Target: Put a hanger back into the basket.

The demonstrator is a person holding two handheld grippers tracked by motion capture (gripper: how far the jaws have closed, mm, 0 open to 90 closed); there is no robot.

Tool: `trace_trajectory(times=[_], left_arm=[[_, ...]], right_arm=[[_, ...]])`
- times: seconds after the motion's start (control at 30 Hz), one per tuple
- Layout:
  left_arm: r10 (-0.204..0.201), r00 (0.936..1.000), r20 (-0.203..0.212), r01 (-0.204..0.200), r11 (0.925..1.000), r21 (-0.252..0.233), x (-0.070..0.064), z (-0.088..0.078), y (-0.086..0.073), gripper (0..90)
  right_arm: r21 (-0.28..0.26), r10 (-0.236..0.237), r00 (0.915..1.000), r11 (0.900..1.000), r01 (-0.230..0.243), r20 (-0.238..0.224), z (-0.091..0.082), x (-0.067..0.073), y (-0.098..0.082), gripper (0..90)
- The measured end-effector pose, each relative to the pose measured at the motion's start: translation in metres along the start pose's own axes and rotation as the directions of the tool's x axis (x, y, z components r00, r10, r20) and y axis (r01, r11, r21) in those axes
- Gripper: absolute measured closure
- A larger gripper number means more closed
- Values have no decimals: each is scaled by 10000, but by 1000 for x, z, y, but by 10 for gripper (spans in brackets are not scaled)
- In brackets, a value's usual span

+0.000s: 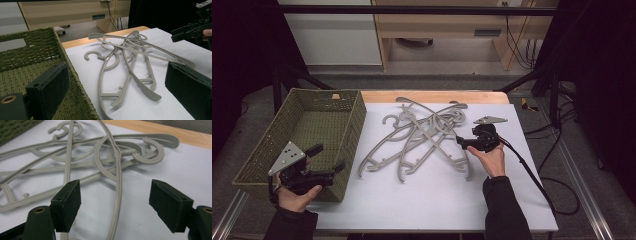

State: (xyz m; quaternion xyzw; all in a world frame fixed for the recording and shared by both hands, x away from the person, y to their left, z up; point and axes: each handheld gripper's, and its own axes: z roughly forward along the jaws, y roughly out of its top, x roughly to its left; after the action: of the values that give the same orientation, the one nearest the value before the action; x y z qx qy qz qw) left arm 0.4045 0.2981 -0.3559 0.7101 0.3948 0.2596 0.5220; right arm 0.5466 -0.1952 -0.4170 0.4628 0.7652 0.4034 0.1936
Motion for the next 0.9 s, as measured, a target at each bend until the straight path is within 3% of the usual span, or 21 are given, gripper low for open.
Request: trace_trajectory(times=[0.2,0.5,0.63,0.9], left_arm=[[-11,10000,0,11,10000,-5,1,-1,0,52],[-16,10000,20,17,10000,-70,1,-1,1,55],[9,10000,34,-9,10000,-85,0,-2,1,56],[30,10000,41,-29,10000,-76,0,-1,1,59]], right_arm=[[315,93,10000,9995,-93,8,12,-2,-2,294],[859,-177,9997,9962,164,139,35,-6,-9,376],[993,-10,9998,9951,-8,180,41,-7,-14,429],[1336,-140,9994,9910,94,330,50,-11,-17,511]])
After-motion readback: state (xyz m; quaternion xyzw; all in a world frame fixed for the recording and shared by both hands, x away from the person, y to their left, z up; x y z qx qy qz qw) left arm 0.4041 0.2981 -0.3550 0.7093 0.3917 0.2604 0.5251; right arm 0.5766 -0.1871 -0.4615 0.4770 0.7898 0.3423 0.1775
